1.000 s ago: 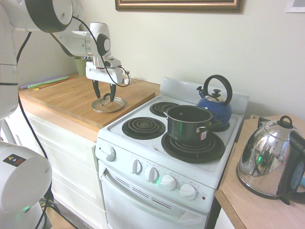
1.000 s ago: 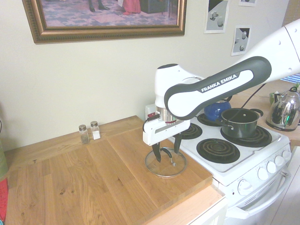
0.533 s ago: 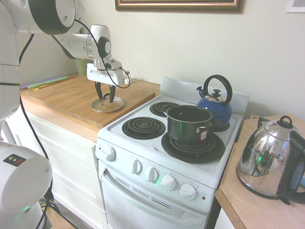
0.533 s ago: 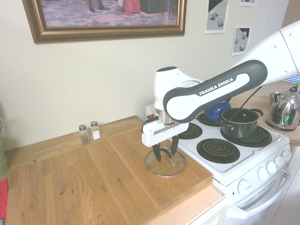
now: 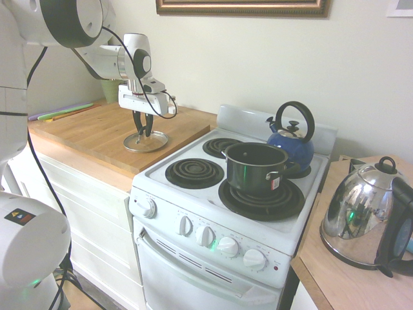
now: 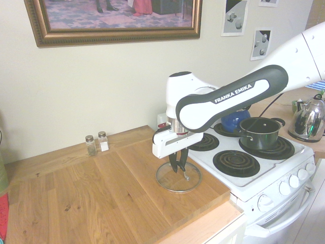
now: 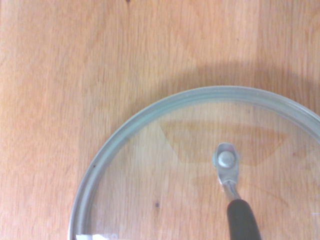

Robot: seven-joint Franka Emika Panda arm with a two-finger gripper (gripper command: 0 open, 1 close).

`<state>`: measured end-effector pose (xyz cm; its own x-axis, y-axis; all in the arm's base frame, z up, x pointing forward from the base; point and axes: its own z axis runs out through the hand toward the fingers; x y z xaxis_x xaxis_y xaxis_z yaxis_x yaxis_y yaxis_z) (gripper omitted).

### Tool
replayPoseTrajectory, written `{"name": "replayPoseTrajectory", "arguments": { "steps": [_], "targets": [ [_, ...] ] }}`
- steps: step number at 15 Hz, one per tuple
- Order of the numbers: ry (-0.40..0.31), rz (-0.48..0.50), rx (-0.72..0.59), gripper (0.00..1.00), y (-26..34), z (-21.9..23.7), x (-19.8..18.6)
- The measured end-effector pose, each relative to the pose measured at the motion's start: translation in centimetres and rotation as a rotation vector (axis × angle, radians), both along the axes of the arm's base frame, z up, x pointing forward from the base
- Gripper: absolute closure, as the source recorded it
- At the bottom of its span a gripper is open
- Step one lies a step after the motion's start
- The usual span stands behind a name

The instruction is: Cover the lid of the pot

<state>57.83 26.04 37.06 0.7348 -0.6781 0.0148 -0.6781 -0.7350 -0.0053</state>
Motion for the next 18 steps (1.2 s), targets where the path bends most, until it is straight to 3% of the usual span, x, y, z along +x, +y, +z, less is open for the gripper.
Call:
{"name": "replayPoseTrajectory", "arguments": {
  "steps": [8,13,18],
  "targets": [
    [-0.017,-0.017,0.0,1.0,-1.4,1.1,0.6],
    [-0.071,-0.054,0.012,1.0,-6.5,8.3,0.1],
    [-0.118,-0.137,0.015,1.0,-16.9,15.9,-2.1]
  ]
}}
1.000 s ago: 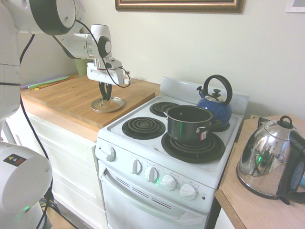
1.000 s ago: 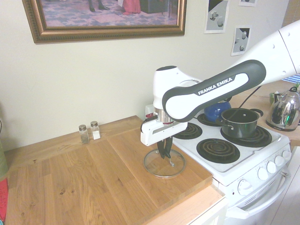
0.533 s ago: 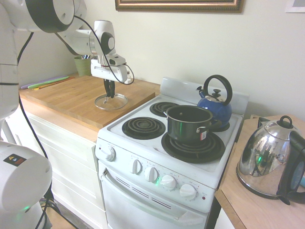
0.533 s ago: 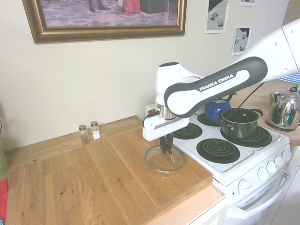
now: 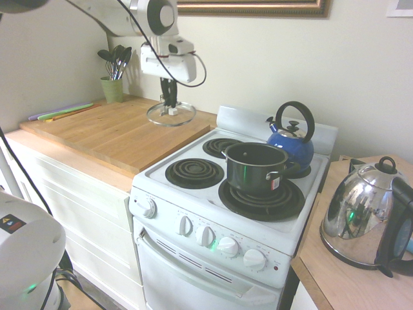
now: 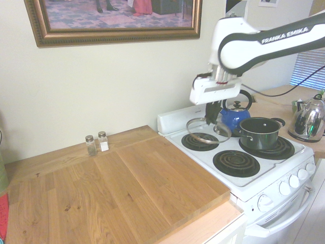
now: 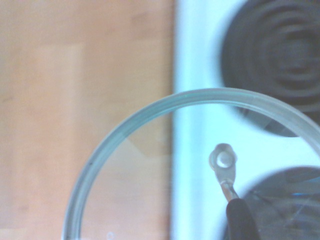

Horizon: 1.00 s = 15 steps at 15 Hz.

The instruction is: Cover the lid of the pot

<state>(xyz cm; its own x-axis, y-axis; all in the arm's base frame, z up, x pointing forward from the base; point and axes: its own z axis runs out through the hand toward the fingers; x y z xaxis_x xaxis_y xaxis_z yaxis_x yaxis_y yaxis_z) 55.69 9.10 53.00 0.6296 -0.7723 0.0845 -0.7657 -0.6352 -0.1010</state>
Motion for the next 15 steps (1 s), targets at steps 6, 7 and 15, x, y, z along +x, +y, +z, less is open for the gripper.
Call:
{"name": "replayPoseTrajectory", "arguments": {
  "steps": [6,7,15],
  "targets": [
    [-0.024,-0.104,0.006,1.0,-12.9,3.9,-1.4],
    [-0.024,-0.117,0.006,1.0,-14.1,3.8,-1.2],
    [0.015,-0.221,0.005,1.0,-22.9,3.8,0.9]
  ]
}}
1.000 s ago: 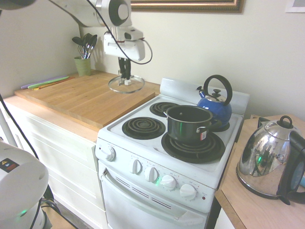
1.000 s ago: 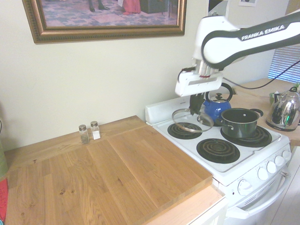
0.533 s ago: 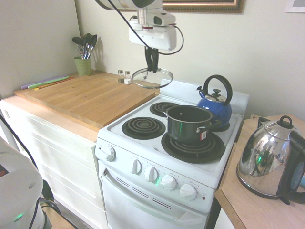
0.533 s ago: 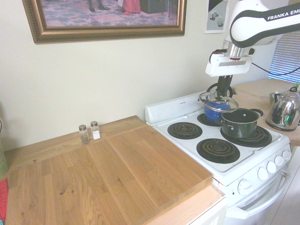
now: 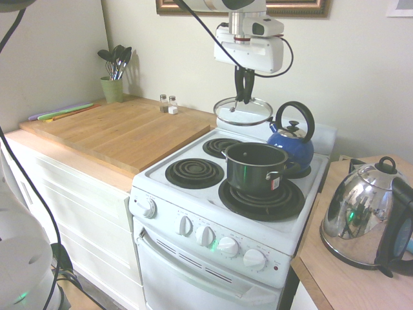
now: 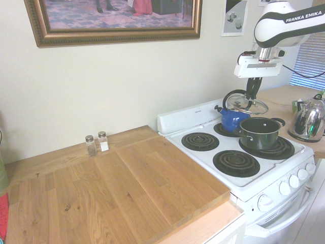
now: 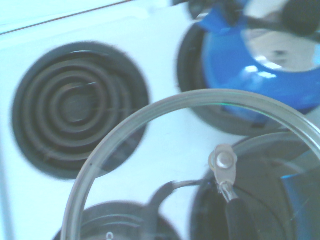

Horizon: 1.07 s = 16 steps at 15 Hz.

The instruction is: Cover the lid of the pot

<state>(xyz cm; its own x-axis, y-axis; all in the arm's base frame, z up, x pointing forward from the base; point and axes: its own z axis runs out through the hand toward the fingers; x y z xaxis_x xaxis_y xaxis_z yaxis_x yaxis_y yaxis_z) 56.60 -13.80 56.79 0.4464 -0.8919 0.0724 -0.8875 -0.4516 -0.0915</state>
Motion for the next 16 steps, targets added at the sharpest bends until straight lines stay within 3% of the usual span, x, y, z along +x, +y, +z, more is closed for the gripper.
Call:
{"name": "replayPoseTrajectory", "arguments": {
  "steps": [9,16],
  "targets": [
    [0.075,-0.034,-0.01,1.0,-7.0,-6.5,1.0],
    [0.095,0.007,-0.021,1.0,-6.2,-8.8,2.2]
  ]
}}
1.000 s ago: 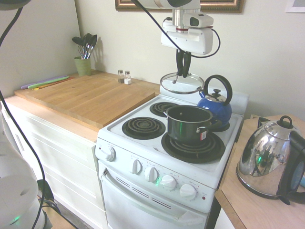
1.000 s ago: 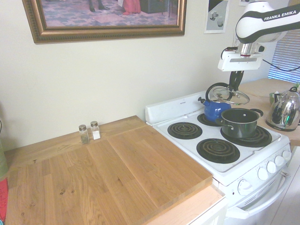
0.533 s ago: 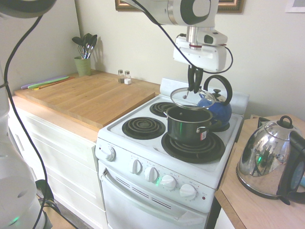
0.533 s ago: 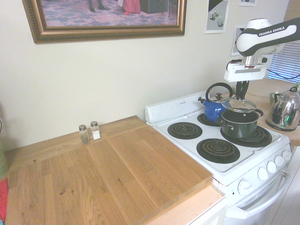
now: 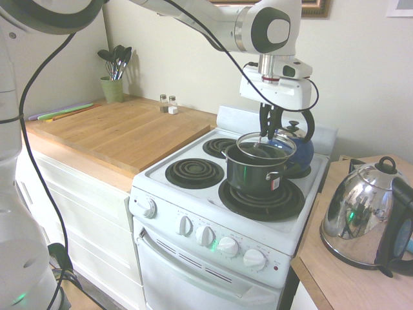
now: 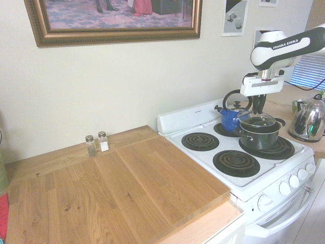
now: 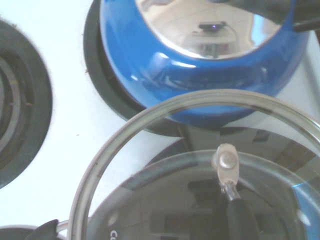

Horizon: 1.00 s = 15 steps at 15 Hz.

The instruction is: Cover the lid of the pot

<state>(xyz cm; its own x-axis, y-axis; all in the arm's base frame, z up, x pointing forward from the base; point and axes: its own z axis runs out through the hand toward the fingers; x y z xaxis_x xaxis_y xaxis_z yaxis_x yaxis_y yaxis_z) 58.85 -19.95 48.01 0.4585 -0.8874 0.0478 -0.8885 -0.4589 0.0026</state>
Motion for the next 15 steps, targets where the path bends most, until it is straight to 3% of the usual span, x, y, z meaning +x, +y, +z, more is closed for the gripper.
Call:
{"name": "replayPoseTrajectory", "arguments": {
  "steps": [15],
  "targets": [
    [0.035,0.052,-0.037,1.0,2.5,-1.1,-2.6]
  ]
}}
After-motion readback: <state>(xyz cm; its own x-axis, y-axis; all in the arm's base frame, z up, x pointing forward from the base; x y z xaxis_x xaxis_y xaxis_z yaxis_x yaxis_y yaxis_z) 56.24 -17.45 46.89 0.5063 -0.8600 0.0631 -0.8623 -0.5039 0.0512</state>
